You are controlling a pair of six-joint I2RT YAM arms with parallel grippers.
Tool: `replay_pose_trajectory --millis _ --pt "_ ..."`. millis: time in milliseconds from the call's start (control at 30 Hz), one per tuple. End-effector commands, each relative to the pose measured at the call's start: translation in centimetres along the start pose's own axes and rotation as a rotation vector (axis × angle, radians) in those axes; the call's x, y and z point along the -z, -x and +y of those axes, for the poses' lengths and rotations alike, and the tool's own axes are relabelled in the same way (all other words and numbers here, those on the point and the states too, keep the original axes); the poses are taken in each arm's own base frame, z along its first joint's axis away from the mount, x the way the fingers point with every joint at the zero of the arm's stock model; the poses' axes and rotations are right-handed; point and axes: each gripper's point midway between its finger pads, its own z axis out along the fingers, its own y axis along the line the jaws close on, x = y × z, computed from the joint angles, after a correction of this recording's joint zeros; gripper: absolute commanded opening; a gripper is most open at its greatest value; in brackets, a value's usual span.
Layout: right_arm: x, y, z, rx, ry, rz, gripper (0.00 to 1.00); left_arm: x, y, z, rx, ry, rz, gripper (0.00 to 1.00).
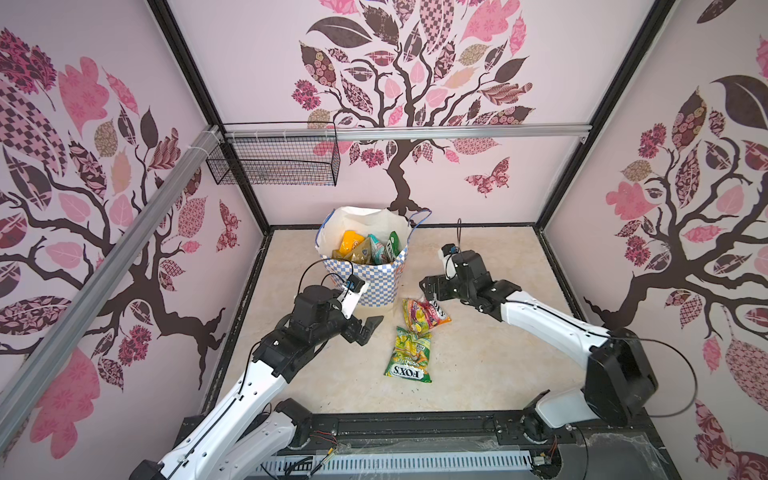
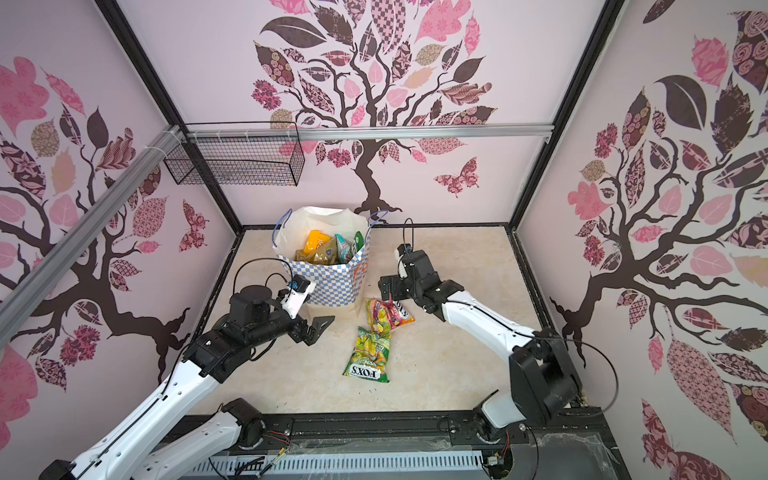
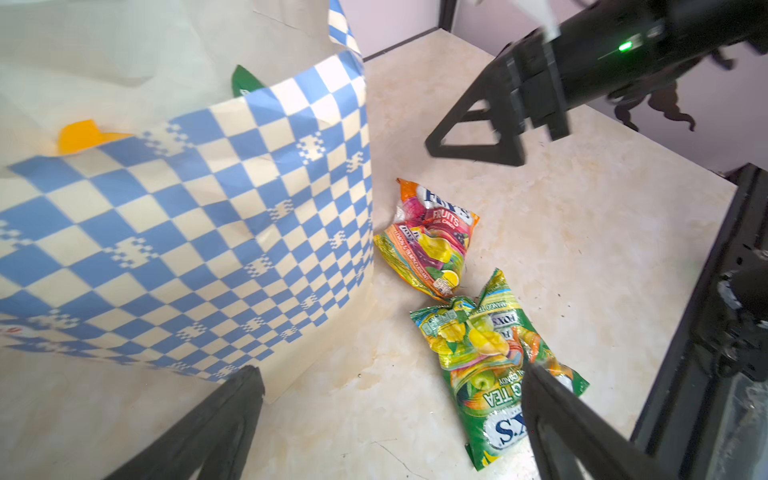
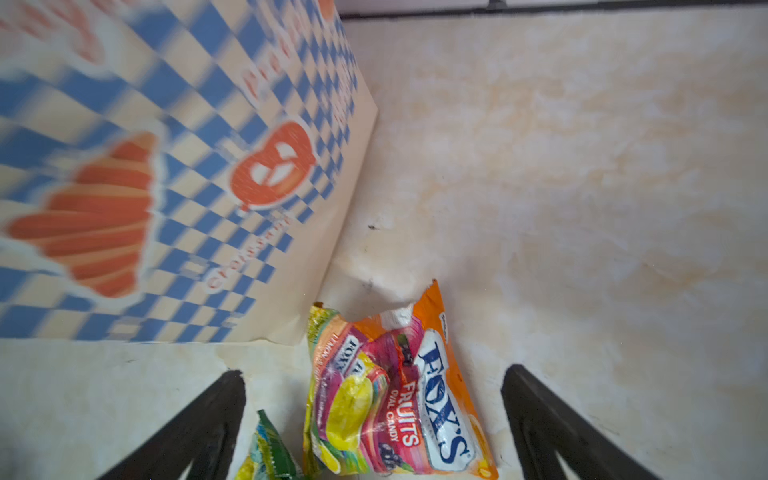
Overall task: Take the snacks out of the paper bag
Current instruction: 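Release the orange packet with the right gripper while the left rises over the bag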
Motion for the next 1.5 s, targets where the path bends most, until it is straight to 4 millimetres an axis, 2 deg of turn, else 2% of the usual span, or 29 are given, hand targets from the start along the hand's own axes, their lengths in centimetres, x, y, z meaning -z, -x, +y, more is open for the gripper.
replay_pose_trajectory --millis 0,100,200,300,433,567,700,833,1033,1133,1300,1467 --pt "4.0 2.1 1.7 0.020 0.071 -0.080 1.00 1.0 1.8 1.7 0.017 0.104 -0.061 0.99" --pt "6.9 3.8 2.4 0.020 0.099 -0.169 1.00 1.7 3.3 1.7 0.044 0.106 -0.095 0.99" --pt "9.6 5.3 2.9 0.025 0.122 -0.265 1.00 2.7 5.8 1.7 0.133 0.099 -0.159 0.99" --pt "11.3 6.3 3.4 0.003 0.157 -0.335 1.00 3.1 8.3 2.1 0.230 0.100 -0.211 0.99" --pt "12.6 6.2 4.6 -0.002 0.215 -0.304 1.00 2.9 11.4 4.4 0.353 0.200 -0.262 0.99" --pt "13.8 5.1 6.3 0.032 0.307 -0.231 1.00 2.0 13.3 7.4 0.402 0.356 -0.228 0.99" --pt "15.1 4.7 8.0 0.053 0.401 -0.191 1.00 0.2 15.3 8.3 0.393 0.393 -0.168 0.99" --pt "16.0 4.8 8.3 0.049 0.418 -0.205 0.99 -1.5 17.1 9.6 0.366 0.438 -0.088 0.98" --pt "16.8 4.4 8.0 0.076 0.405 -0.213 1.00 -4.9 18.4 12.3 0.320 0.525 0.048 0.96" --pt "17.1 4.3 7.5 0.091 0.370 -0.206 0.99 -6.7 18.3 13.0 0.306 0.542 0.100 0.95" --pt "17.9 4.0 7.5 0.106 0.368 -0.204 1.00 -9.9 17.0 14.2 0.285 0.561 0.193 0.94" --pt "18.3 3.7 8.0 0.107 0.395 -0.182 0.99 -12.2 14.5 15.2 0.278 0.563 0.300 0.93"
